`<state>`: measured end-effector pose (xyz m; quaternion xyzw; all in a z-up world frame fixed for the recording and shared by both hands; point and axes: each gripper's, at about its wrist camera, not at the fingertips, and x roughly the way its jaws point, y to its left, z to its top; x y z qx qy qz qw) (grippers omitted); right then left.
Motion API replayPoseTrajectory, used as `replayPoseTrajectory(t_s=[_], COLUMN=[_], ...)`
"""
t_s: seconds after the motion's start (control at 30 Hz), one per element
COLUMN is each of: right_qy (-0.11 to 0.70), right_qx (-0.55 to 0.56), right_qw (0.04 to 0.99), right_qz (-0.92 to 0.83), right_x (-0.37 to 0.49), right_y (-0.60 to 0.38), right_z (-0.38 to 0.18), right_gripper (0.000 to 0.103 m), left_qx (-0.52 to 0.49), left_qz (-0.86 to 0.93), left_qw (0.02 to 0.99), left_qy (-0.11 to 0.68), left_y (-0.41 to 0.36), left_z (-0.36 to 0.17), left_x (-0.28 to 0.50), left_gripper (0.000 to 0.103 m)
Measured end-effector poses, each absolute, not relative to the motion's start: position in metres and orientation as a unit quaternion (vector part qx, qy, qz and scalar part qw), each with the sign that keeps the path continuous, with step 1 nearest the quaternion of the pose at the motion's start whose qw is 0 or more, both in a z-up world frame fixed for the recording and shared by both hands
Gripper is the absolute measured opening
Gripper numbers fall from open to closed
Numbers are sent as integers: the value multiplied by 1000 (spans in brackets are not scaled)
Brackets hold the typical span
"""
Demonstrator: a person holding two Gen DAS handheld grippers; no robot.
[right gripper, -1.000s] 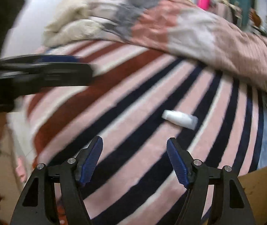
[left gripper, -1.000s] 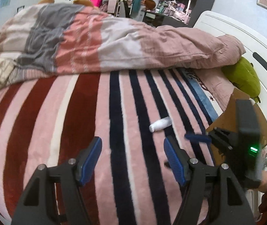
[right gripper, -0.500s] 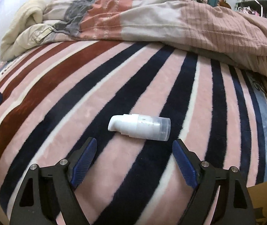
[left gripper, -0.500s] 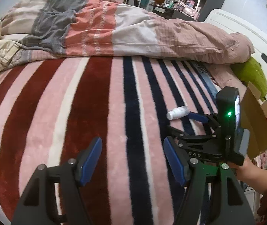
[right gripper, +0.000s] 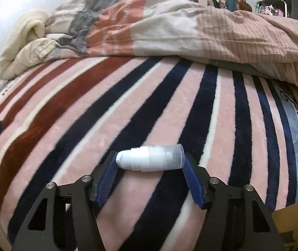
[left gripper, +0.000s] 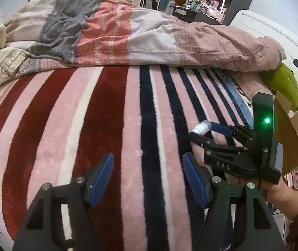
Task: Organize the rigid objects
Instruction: 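Grasp the white pump bottle with the right gripper, then lower the pump bottle into the cardboard box and open the right gripper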
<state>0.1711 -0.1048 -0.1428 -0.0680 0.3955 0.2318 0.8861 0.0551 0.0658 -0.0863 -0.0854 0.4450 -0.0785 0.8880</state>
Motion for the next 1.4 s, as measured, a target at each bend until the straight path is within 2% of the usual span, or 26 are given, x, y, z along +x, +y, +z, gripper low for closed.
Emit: replayPoseTrajectory(t_s=[0.33, 0.4, 0.5, 0.57, 0.67, 1.0, 1.33, 1.4], right_qy=[344, 324, 300, 280, 251, 239, 297, 311], right_qx=[-104, -113, -119, -122, -132, -123, -74, -57], right_qw=[864, 863, 866, 872, 887, 918, 924, 920], right_qz=[353, 372, 382, 384, 366, 291, 229, 230], right_x=[99, 81, 64, 54, 46, 51, 75, 77], right_y=[-104, -109, -121, -132, -153, -239, -309, -316], right_z=[-82, -67, -50, -38, -23, -7, -17, -19], right_gripper=[59, 59, 59, 59, 59, 58, 59, 59], left_qx=[-78, -78, -74, -73, -48, 5, 21, 20], left_qz=[-183, -211, -242, -260, -268, -327, -368, -371], left_qw=[882, 878, 873, 870, 873, 855, 828, 827], left_qy=[427, 422, 416, 412, 406, 402, 423, 422], left_y=[15, 0, -23, -37, -67, -165, -227, -230], left_z=[-40, -30, -17, -10, -1, 14, 0, -1], left_x=[36, 34, 34, 35, 39, 65, 89, 89], left_gripper=[65, 61, 52, 36, 24, 24, 24, 28])
